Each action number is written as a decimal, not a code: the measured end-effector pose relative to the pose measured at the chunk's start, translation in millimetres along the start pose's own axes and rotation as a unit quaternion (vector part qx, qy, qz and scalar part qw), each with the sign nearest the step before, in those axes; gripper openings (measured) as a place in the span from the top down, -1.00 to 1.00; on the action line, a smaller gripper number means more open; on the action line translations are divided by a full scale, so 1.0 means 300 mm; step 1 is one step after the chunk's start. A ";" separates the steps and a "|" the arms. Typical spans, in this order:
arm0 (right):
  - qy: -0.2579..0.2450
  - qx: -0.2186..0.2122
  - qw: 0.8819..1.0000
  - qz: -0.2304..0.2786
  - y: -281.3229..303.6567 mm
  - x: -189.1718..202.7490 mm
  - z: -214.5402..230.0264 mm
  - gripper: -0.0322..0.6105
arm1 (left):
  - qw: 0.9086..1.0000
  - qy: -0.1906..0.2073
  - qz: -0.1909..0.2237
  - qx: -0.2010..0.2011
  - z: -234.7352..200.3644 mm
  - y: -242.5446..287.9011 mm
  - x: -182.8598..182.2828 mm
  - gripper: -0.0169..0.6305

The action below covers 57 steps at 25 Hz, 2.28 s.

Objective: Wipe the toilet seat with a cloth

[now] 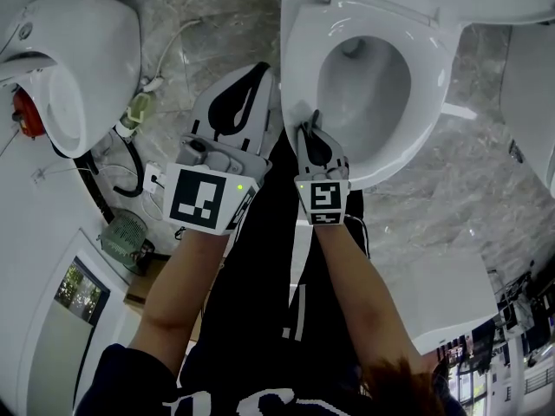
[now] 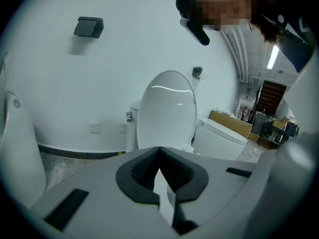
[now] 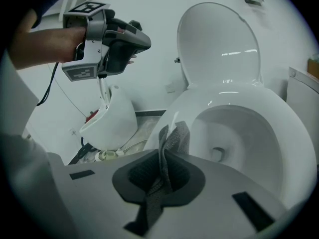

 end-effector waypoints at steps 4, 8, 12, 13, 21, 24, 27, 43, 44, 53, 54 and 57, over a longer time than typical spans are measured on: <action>0.000 -0.004 1.000 0.004 0.007 -0.007 0.005 0.82 | 1.000 0.001 0.000 -0.002 -0.005 -0.001 0.002 0.91; -0.015 -0.011 1.000 -0.002 0.034 -0.042 0.015 0.82 | 1.000 -0.001 -0.001 -0.002 -0.004 -0.009 0.000 0.91; -0.017 -0.016 1.000 0.001 0.063 -0.085 0.027 0.82 | 1.000 -0.002 0.000 -0.003 -0.012 -0.011 -0.007 0.91; -0.019 -0.017 1.000 0.002 0.068 -0.091 0.030 0.82 | 1.000 -0.002 0.001 -0.003 -0.013 -0.011 -0.008 0.91; -0.034 -0.023 0.999 0.013 0.110 -0.150 0.065 0.82 | 1.000 -0.002 0.002 -0.008 -0.042 -0.007 -0.011 0.91; -0.035 -0.023 0.999 0.019 0.125 -0.177 0.081 0.82 | 1.000 -0.003 0.000 -0.009 -0.045 -0.008 -0.012 0.91; -0.039 -0.021 0.999 0.026 0.141 -0.204 0.099 0.82 | 1.000 -0.004 -0.001 -0.009 -0.049 -0.004 -0.013 0.91; -0.057 -0.024 0.997 0.041 0.187 -0.288 0.162 0.82 | 1.000 -0.006 -0.003 -0.012 -0.077 0.035 -0.034 0.91; -0.056 -0.022 0.997 0.043 0.191 -0.297 0.172 0.82 | 1.000 -0.006 -0.003 -0.011 -0.076 0.038 -0.035 0.91; -0.065 -0.016 0.996 0.053 0.223 -0.371 0.247 0.82 | 1.000 -0.007 -0.006 -0.012 -0.075 0.062 -0.044 0.91; -0.067 -0.016 0.996 0.052 0.224 -0.378 0.252 0.82 | 1.000 -0.007 -0.006 -0.012 -0.075 0.063 -0.048 0.91; -0.072 -0.015 0.996 0.050 0.233 -0.402 0.272 0.82 | 1.000 -0.006 -0.005 -0.011 -0.073 0.068 -0.057 0.91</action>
Point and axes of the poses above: the fingertips, and each gripper's own axes: y forward along the fingers, z to its right, x out of its underside, the point moved 5 cm from there along -y, backward along the fingers, and after that the axes turned 15 degrees about -x, right-handed, at the moved point
